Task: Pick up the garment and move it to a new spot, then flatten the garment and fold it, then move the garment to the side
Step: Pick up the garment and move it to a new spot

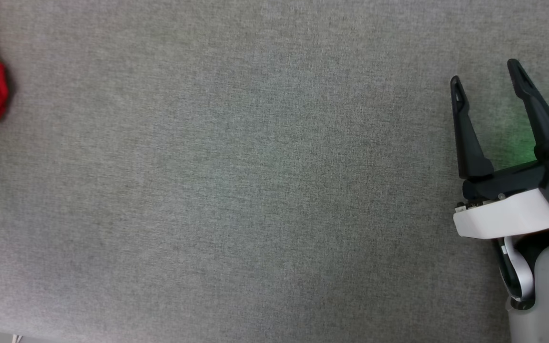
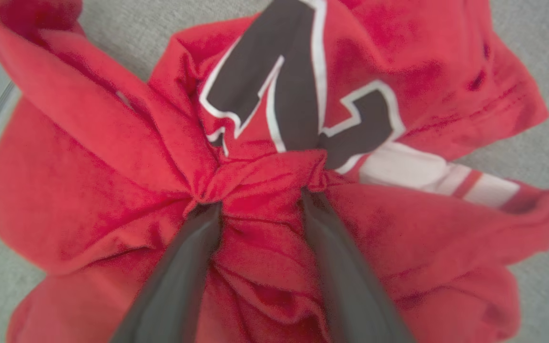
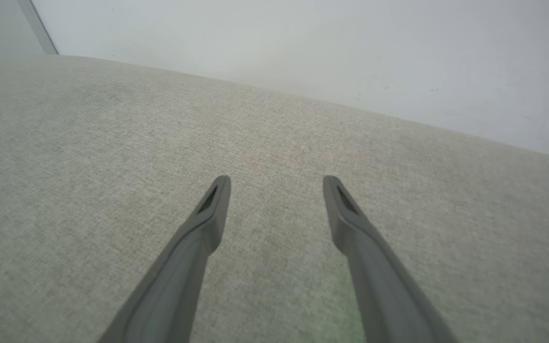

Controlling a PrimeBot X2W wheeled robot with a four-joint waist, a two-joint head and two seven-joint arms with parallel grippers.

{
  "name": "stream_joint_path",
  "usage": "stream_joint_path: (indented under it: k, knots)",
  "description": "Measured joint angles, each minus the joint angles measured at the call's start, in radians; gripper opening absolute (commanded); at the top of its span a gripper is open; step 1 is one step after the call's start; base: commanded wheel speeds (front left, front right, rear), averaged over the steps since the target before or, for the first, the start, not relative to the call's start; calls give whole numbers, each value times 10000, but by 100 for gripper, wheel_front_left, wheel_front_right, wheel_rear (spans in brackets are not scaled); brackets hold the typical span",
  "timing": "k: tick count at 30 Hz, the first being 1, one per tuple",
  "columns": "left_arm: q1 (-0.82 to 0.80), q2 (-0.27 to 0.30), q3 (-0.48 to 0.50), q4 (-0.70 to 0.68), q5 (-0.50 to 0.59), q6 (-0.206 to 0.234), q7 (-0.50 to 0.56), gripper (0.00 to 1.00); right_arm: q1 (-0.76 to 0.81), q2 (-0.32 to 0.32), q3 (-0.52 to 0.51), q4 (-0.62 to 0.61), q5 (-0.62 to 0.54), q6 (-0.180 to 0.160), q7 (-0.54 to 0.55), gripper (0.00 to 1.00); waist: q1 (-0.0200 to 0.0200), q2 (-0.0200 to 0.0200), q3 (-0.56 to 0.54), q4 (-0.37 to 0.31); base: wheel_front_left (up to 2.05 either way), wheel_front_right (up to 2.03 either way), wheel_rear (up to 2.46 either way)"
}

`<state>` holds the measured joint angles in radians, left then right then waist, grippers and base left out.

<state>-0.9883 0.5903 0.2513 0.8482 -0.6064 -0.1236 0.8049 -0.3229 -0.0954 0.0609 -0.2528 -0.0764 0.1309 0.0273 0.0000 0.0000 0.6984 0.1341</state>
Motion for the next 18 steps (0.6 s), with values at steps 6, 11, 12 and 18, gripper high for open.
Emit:
stream_joint_path:
  k: [6, 11, 12, 18]
  knots:
    - [271, -198, -514, -23, -199, -12, -1193, 0, 130, 31, 27, 270, 155, 0, -94, 100, 1, 0, -613, 66, 0, 0, 0]
    - [585, -268, -1279, -466, -431, -58, -2663, 0, 453, 150, -35, 654, 343, 0, -295, 100, 1, 0, -1473, 123, 0, 0, 0]
    - [593, -167, -1396, -516, -403, -73, -2993, 0, 528, 188, -50, 717, 372, 0, -320, 100, 1, 0, -1673, 133, 0, 0, 0]
    - [555, -130, -2125, -855, -245, -71, -5120, 0, 1058, 332, -311, 970, 539, 0, -512, 100, 1, 0, -2883, 154, 0, 0, 0]
